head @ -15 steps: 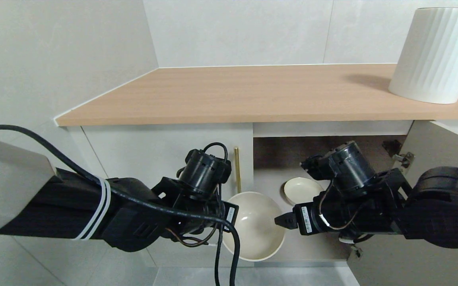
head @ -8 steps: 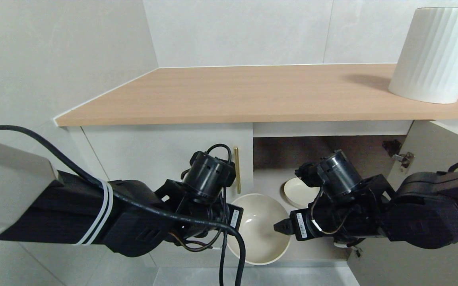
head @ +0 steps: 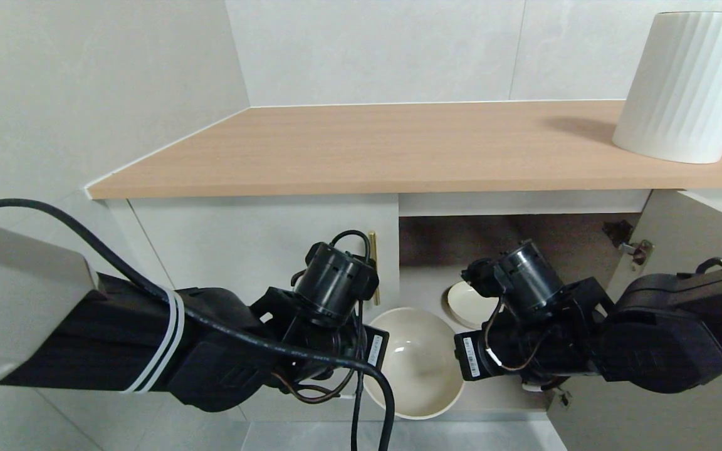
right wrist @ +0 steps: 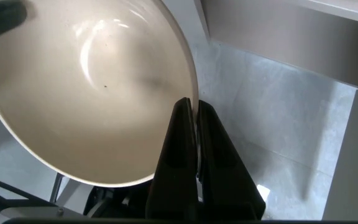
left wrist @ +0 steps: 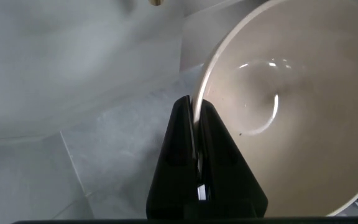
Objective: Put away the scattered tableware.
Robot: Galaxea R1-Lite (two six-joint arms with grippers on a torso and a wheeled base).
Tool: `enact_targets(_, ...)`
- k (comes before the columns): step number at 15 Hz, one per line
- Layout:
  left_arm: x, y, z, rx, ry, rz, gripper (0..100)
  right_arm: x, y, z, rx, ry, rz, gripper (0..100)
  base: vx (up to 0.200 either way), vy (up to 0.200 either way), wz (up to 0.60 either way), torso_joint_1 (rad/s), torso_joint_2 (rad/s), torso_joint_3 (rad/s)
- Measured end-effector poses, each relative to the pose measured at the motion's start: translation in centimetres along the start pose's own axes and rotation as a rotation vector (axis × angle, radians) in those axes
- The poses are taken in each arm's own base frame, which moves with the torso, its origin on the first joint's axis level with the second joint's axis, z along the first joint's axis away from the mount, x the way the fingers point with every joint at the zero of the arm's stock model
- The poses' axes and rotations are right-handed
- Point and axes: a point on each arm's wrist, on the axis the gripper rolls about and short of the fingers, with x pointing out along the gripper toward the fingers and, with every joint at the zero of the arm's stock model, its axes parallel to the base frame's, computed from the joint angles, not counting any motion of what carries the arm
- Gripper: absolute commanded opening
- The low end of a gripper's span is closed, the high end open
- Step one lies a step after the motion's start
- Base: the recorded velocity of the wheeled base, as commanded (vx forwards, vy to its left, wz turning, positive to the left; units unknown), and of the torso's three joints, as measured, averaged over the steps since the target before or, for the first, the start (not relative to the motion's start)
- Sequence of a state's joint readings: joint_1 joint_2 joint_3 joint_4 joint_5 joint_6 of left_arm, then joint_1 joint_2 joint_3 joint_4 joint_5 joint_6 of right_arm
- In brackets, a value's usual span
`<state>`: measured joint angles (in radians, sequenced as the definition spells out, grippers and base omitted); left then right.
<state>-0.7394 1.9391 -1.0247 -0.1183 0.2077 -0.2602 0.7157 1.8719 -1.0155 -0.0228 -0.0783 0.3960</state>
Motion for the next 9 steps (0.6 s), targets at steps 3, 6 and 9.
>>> enact_targets(3, 0.23, -0.09, -0.15, 0.004, 0.007, 0.001, 0, 0.04, -0.01, -0.02, 0.0, 0.001, -0.003, 0, 0.0, 0.0, 0.0, 0.0, 0.0, 0.0)
enact_targets(6, 0.42, -0.13, -0.33, 0.006, 0.015, 0.002, 0, 0.12, -0.06, -0.14, -0.002, 0.005, -0.008, 0, 0.0, 0.0, 0.0, 0.0, 0.0, 0.0)
enact_targets(9, 0.53, -0.11, -0.41, 0.006, 0.019, 0.003, 0, 0.14, -0.05, -0.18, -0.003, 0.007, -0.009, 0, 0.0, 0.0, 0.0, 0.0, 0.0, 0.0)
